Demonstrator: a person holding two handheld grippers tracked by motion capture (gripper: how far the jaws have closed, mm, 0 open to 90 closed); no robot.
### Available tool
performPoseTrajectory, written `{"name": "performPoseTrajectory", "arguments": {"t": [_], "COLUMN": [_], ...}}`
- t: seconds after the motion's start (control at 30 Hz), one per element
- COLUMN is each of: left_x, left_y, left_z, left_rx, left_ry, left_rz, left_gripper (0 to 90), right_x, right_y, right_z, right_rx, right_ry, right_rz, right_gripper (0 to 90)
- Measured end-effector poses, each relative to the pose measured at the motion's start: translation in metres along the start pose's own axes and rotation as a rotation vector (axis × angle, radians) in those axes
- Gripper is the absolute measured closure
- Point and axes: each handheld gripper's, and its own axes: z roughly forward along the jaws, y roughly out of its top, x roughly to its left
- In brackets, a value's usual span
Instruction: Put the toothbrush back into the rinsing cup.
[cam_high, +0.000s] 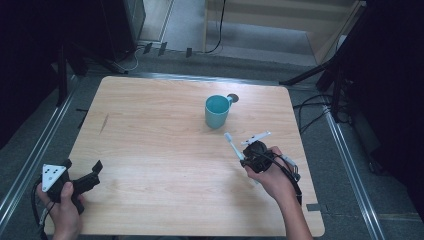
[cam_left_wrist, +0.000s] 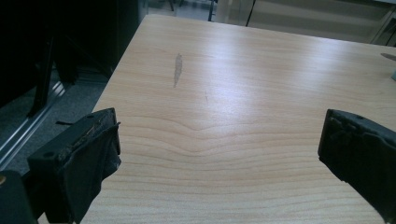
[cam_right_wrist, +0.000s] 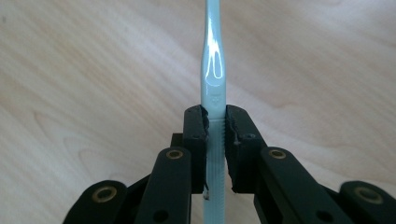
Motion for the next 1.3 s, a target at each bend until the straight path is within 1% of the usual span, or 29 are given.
{"name": "performPoseTrajectory", "arguments": {"t": [0.03,0.13,0.17,0.2,0.23,0.27,0.3,0.33,0.37,0.4,0.43,0.47,0.5,0.6,0.63,0.67,0.7,0.73,0.77,0.8,0.83,0.87,0.9,1.03,1.07,1.1,1.13,1.23,1.3], "left_x": [0.0,0.0,0.0,0.0,0.0,0.0,0.0,0.0,0.0,0.0,0.0,0.0,0.0,0.0,0.0,0.0,0.0,0.0,0.0,0.0,0.0,0.0,0.0,0.001,0.001,0.001,0.001,0.001,0.001], "left_y": [0.0,0.0,0.0,0.0,0.0,0.0,0.0,0.0,0.0,0.0,0.0,0.0,0.0,0.0,0.0,0.0,0.0,0.0,0.0,0.0,0.0,0.0,0.0,0.0,0.0,0.0,0.0,0.0,0.0], "left_z": [0.0,0.0,0.0,0.0,0.0,0.0,0.0,0.0,0.0,0.0,0.0,0.0,0.0,0.0,0.0,0.0,0.0,0.0,0.0,0.0,0.0,0.0,0.0,0.0,0.0,0.0,0.0,0.0,0.0], "left_rx": [0.001,0.001,0.001,0.001,0.001,0.001,0.001,0.001,0.001,0.001,0.001,0.001,0.001,0.001,0.001,0.001,0.003,0.003,0.002,0.002,0.002,0.002,0.002,0.002,0.001,0.001,0.001,0.001,0.0], "left_ry": [0.0,0.0,0.0,0.0,0.0,-0.001,-0.001,-0.001,-0.001,-0.001,-0.001,-0.001,-0.001,-0.001,-0.001,-0.001,-0.001,-0.001,-0.001,-0.001,-0.001,-0.001,-0.001,-0.004,-0.004,-0.004,-0.005,-0.005,-0.005], "left_rz": [0.001,0.0,0.001,0.001,0.001,0.001,0.001,0.001,0.0,0.0,0.001,0.0,0.0,0.0,0.0,0.0,-0.001,-0.001,-0.001,-0.001,-0.002,-0.002,-0.002,-0.005,-0.005,-0.006,-0.007,-0.007,-0.008], "left_gripper": [0.0,0.0,0.0,0.0,0.0,0.0,0.0,0.0,0.0,0.0,0.0,0.0,0.0,0.0,0.0,0.0,0.0,0.0,0.0,0.0,0.0,0.0,0.0,0.0,0.0,0.0,0.0,0.0,0.0], "right_x": [0.0,-0.005,-0.007,-0.007,-0.009,-0.009,-0.009,-0.009,-0.01,-0.01,-0.01,-0.01,-0.011,-0.014,-0.014,-0.015,-0.017,-0.017,-0.017,-0.017,-0.017,-0.017,-0.017,-0.018,-0.018,-0.018,-0.017,-0.018,-0.018], "right_y": [0.0,0.002,0.003,0.003,0.004,0.004,0.005,0.005,0.006,0.006,0.007,0.007,0.007,0.008,0.008,0.009,0.01,0.01,0.01,0.01,0.011,0.013,0.014,0.018,0.018,0.02,0.021,0.023,0.024], "right_z": [0.0,-0.007,-0.011,-0.011,-0.013,-0.014,-0.014,-0.014,-0.015,-0.015,-0.016,-0.016,-0.017,-0.02,-0.02,-0.021,-0.022,-0.022,-0.023,-0.023,-0.024,-0.024,-0.024,-0.023,-0.023,-0.022,-0.021,-0.019,-0.018], "right_rx": [0.0,-0.087,-0.126,-0.126,-0.165,-0.173,-0.189,-0.189,-0.221,-0.221,-0.257,-0.257,-0.293,-0.358,-0.358,-0.381,-0.424,-0.424,-0.462,-0.462,-0.478,-0.518,-0.538,-0.626,-0.626,-0.654,-0.664,-0.708,-0.718], "right_ry": [0.0,-0.005,-0.006,-0.006,0.005,0.0,0.0,0.0,-0.006,-0.006,-0.015,-0.015,-0.022,-0.033,-0.033,-0.035,-0.045,-0.045,-0.058,-0.058,-0.067,-0.08,-0.082,-0.059,-0.059,-0.065,-0.064,-0.035,-0.036], "right_rz": [0.0,0.049,0.072,0.072,0.085,0.094,0.092,0.092,0.109,0.109,0.131,0.131,0.148,0.181,0.181,0.196,0.217,0.217,0.221,0.221,0.224,0.235,0.248,0.297,0.297,0.309,0.316,0.342,0.35], "right_gripper": [79.9,79.9,79.9,79.9,79.9,79.9,80.0,80.0,79.9,79.9,79.9,79.9,79.9,79.9,79.9,79.9,79.9,79.9,79.9,79.9,79.9,79.9,79.9,79.8,79.8,79.8,79.9,79.9,79.9]}}
